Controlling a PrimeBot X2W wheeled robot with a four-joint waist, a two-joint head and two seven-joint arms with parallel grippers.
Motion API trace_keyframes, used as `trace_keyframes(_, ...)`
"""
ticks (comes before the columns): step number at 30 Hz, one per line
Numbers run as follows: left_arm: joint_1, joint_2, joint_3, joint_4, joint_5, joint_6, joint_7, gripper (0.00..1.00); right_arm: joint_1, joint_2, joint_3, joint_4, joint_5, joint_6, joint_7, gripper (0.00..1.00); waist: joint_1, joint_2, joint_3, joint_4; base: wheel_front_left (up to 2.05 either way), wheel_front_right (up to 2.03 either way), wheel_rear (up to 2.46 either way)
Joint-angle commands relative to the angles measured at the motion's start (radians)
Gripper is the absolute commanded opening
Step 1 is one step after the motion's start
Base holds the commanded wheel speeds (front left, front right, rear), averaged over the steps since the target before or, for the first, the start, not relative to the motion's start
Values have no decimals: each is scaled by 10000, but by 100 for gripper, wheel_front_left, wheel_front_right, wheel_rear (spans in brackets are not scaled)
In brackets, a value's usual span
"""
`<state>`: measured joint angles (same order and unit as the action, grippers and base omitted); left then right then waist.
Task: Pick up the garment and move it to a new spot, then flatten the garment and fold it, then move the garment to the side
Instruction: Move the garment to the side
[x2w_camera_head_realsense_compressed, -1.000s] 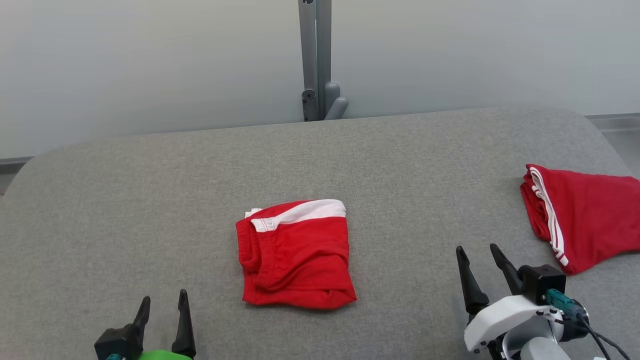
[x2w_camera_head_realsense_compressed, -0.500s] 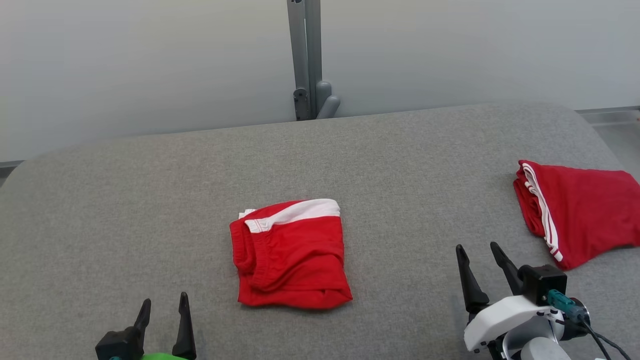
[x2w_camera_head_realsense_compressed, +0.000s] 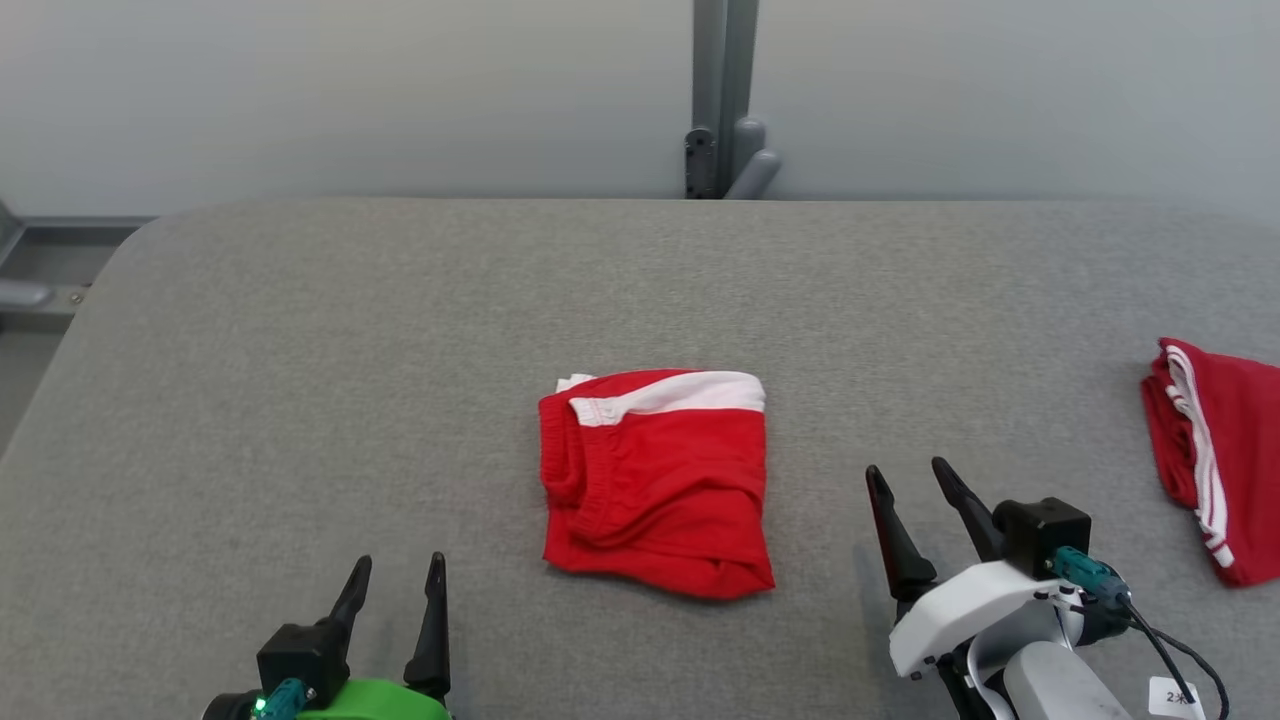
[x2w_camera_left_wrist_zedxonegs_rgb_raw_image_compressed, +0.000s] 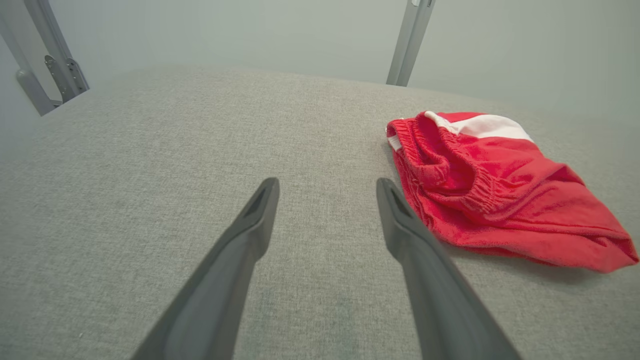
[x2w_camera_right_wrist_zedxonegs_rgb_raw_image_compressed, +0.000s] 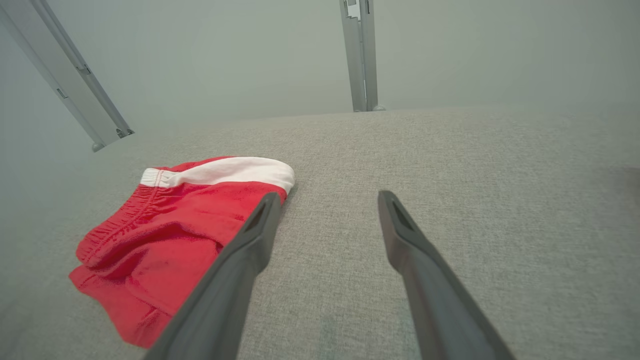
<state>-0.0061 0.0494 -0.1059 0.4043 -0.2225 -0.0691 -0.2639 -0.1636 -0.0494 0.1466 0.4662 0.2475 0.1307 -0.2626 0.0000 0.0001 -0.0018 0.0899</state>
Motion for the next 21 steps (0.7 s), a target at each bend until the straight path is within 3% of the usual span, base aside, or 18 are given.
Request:
trace_keyframes(1,-209,31,-73,-29,69,-18,7,100,-205,-32,88,86,78,-3,-25,100,0,-1,569,989,0,0,0)
trace_keyframes(10,-346,26,-401,14,74,-73,8,100,-945,-38,353,1536,1195,-3,-25,100,0,-1,962,2771,0,0,0)
trace_keyframes(19,-439,24,-523,-79,-114,-7,7,100,-1839,-48,417,3692,2080,-3,-22,100,0,-1,1303,3545,0,0,0)
trace_keyframes(20,-437,24,-543,-87,-120,18,7,100,-1922,-41,522,3848,2149,-3,1,56,0,-1,1319,3562,0,0,0)
trace_keyframes(21,-436,24,-553,-93,-139,41,7,100,-1977,-36,587,3979,2268,-3,3,22,0,-1,1334,3566,0,0,0)
